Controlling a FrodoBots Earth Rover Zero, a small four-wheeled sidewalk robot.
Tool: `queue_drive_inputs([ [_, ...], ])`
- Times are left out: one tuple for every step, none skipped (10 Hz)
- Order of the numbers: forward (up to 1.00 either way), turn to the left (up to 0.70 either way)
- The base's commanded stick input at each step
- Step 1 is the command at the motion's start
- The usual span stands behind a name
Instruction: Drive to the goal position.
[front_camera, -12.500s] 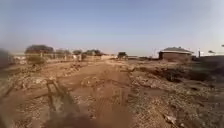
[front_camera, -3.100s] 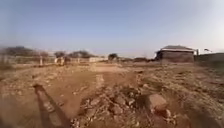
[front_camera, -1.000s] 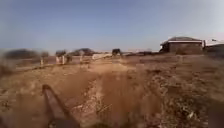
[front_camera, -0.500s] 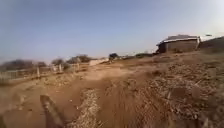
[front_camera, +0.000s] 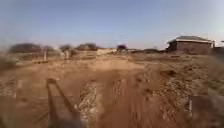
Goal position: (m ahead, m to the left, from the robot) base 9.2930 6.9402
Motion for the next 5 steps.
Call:
queue_drive_inputs([
  [0.7, 0.0],
  [0.7, 0.0],
  [0.7, 0.0],
  [0.7, 0.0],
  [0.7, 0.0],
])
